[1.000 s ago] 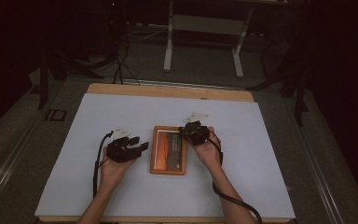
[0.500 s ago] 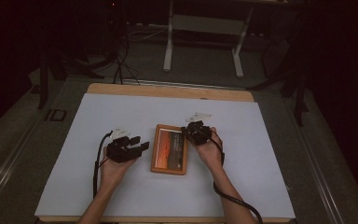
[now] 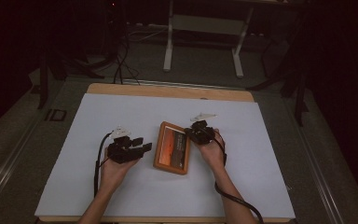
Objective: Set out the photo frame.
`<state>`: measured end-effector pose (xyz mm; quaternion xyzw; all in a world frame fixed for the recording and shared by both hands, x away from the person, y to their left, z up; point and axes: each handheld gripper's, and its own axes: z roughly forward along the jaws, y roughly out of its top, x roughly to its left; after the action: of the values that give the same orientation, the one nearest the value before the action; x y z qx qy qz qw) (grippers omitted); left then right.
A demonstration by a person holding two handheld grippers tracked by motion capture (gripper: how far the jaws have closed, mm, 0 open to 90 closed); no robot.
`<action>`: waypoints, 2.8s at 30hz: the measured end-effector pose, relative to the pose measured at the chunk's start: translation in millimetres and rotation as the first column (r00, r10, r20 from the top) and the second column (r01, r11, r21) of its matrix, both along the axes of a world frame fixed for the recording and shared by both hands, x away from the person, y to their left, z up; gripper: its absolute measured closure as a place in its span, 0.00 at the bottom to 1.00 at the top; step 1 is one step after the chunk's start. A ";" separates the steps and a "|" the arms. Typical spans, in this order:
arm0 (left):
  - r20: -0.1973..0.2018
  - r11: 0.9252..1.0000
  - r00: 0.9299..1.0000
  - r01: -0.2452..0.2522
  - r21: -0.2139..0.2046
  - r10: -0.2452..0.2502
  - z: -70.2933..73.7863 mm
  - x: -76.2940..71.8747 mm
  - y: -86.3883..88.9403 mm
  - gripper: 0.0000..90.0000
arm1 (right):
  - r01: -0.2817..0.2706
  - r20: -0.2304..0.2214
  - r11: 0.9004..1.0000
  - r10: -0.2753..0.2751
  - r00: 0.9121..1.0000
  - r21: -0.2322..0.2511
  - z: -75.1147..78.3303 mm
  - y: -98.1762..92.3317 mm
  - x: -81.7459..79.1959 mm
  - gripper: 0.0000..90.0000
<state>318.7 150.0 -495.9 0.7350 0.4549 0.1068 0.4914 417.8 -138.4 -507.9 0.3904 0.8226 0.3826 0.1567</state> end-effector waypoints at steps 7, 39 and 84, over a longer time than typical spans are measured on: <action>-0.007 1.000 1.000 0.028 -0.009 -0.028 3.2 -2.8 -5.2 0.55 | 0.010 -0.028 1.000 -0.009 1.000 0.012 -9.1 -6.6 1.2 1.00; -0.174 0.991 0.980 0.084 -0.105 -0.101 -16.7 -13.8 -56.6 0.53 | 0.014 -0.007 1.000 -0.013 1.000 0.018 -11.3 -6.7 -1.6 1.00; 0.063 0.967 0.966 0.251 0.034 -0.252 -1.5 -22.9 -113.5 0.61 | -0.011 0.260 0.991 -0.024 0.965 0.131 56.0 -77.1 -85.6 1.00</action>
<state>295.8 36.5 -497.4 0.7890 0.3400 0.0737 0.5064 332.2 -215.5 -451.9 0.3487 0.7665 0.4836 0.2387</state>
